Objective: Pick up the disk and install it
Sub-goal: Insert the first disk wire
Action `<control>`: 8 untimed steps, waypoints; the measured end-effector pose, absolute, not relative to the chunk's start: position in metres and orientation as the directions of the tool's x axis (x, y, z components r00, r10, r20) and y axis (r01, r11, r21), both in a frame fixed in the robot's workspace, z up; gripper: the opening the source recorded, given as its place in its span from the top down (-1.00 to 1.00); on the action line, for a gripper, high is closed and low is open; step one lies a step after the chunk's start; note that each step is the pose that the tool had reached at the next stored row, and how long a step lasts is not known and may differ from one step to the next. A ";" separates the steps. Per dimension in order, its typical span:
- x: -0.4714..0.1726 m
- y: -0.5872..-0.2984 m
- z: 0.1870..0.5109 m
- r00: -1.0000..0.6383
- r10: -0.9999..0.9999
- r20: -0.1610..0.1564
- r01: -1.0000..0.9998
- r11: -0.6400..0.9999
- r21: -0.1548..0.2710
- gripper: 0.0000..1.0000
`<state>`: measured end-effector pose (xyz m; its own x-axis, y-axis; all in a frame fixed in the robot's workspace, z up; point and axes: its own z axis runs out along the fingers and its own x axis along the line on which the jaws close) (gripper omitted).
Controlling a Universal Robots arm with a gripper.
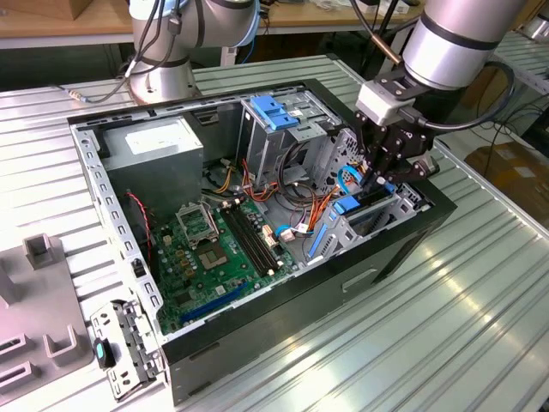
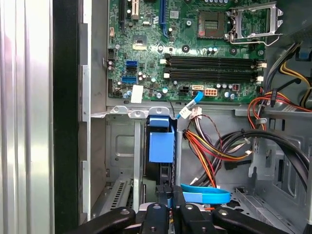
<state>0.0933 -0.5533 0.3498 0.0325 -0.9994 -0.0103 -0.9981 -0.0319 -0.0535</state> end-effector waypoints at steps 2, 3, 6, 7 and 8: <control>0.093 -0.554 0.350 0.033 -0.999 -0.018 -0.998 -0.032 -0.054 0.68; 0.093 -0.555 0.349 0.033 -0.999 -0.022 -0.998 -0.031 -0.054 0.68; 0.093 -0.559 0.349 0.033 -0.999 -0.039 -0.998 -0.030 -0.055 0.68; 0.093 -0.560 0.350 0.033 -0.998 -0.046 -0.998 -0.030 -0.055 0.68; 0.093 -0.562 0.350 0.033 -0.998 -0.051 -0.998 -0.030 -0.055 0.68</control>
